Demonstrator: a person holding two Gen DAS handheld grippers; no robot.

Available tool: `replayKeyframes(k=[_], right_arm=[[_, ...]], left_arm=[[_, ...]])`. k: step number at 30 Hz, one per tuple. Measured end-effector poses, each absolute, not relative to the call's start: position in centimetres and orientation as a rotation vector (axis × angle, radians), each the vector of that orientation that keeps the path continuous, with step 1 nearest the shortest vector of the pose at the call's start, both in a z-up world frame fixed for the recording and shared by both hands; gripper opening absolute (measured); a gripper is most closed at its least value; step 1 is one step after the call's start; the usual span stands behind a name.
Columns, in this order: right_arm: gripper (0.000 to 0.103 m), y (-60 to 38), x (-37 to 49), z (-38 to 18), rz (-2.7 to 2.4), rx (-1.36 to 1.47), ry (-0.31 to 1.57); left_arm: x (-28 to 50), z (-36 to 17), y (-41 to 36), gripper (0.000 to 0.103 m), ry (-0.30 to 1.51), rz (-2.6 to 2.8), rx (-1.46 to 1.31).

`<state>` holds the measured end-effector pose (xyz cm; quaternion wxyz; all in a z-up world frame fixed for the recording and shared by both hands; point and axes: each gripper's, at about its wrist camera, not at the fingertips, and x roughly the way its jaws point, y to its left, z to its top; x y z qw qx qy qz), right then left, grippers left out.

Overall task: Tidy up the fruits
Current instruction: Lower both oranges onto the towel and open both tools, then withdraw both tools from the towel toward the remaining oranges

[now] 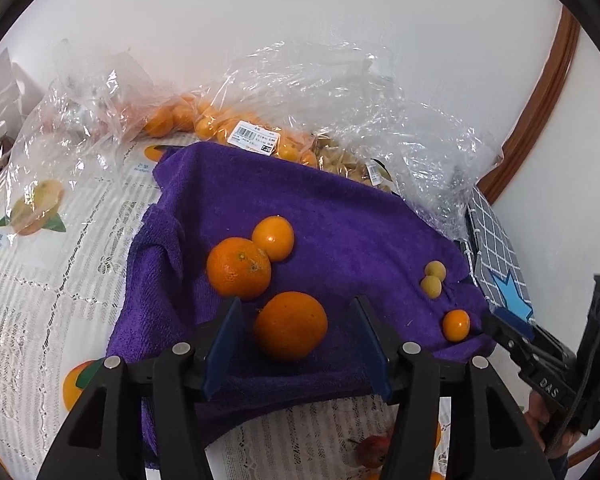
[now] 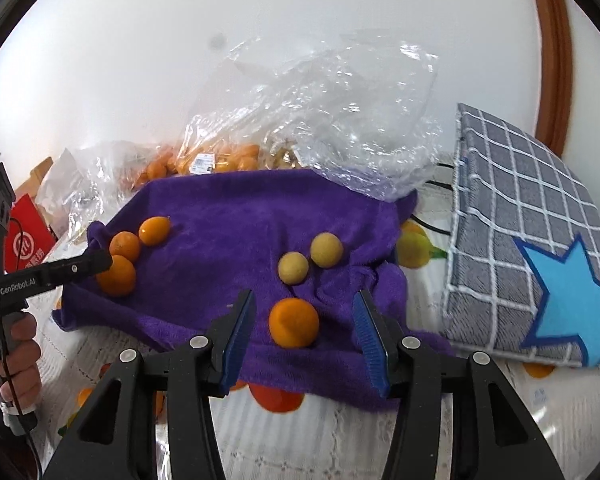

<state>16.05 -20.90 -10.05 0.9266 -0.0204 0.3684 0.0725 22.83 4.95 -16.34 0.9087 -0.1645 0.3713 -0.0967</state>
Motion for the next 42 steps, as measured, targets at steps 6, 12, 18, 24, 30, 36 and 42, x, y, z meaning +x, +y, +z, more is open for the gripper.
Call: replayKeyframes(k=[6, 12, 18, 24, 30, 36, 42], right_arm=[[0.050, -21.5, 14.3, -9.6, 0.104, -0.041, 0.746], [0.050, -22.1, 12.4, -8.4, 0.020, -0.042, 0.752], [0.050, -21.9, 9.5, -7.6, 0.042, -0.019, 0.746], [0.050, -20.3, 7.0, -7.9, 0.115, -0.010, 0.786], [0.049, -18.9, 4.9, -8.4, 0.154, -0.026, 0.801], [0.042, -18.1, 4.0, -9.1, 0.180, -0.017, 0.822], [0.041, -16.5, 4.4, -10.8, 0.209, -0.040, 0.859]], left_arm=[[21.9, -15.7, 5.5, 0.056, 0.707, -0.204, -0.366], [19.4, -15.5, 6.3, 0.056, 0.618, -0.176, -0.381], [15.2, -15.3, 7.2, 0.056, 0.546, -0.200, -0.397], [12.4, -16.0, 7.8, 0.054, 0.569, -0.170, -0.363], [10.5, -16.7, 9.2, 0.054, 0.618, -0.124, -0.384], [10.5, -17.7, 9.9, 0.053, 0.673, -0.096, -0.412], [10.8, -18.0, 9.8, 0.053, 0.700, -0.092, -0.408]])
